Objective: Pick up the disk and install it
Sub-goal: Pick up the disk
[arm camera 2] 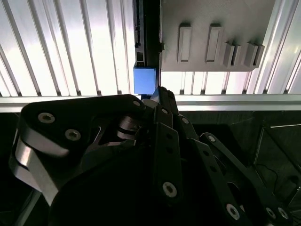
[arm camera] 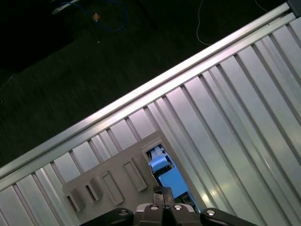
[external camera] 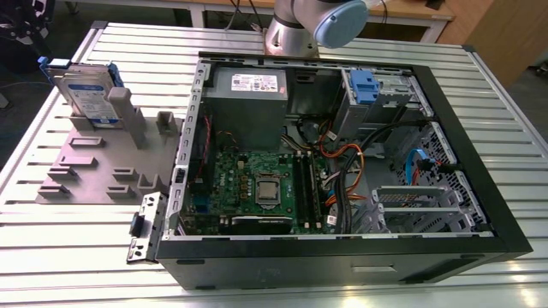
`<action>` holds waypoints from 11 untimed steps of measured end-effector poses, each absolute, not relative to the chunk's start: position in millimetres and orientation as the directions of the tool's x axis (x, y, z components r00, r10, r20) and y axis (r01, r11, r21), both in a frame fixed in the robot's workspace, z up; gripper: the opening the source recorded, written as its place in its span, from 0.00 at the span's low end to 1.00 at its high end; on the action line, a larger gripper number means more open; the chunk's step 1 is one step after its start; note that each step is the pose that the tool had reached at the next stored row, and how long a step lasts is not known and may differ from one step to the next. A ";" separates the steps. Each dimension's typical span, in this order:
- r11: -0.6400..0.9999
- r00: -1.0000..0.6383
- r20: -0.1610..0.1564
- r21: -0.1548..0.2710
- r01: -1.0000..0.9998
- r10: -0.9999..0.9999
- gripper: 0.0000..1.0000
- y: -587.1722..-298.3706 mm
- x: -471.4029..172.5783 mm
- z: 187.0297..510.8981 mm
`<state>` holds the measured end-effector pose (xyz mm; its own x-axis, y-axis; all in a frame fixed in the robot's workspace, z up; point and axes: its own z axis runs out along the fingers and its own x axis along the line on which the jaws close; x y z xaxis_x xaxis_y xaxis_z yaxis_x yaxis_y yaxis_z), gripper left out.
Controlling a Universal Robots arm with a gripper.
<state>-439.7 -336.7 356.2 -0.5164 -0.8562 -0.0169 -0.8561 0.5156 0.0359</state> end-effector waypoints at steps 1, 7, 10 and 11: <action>0.513 -0.514 -0.017 0.036 -0.858 -0.858 0.11 -336.8 -439.7 356.1; 0.498 -0.499 -0.017 0.036 -0.867 -0.867 0.11 -336.8 -439.7 356.1; 0.491 -0.492 -0.017 0.036 -0.870 -0.870 0.11 -336.8 -439.7 356.2; 0.489 -0.490 -0.017 0.036 -0.872 -0.872 0.11 -336.8 -439.7 356.1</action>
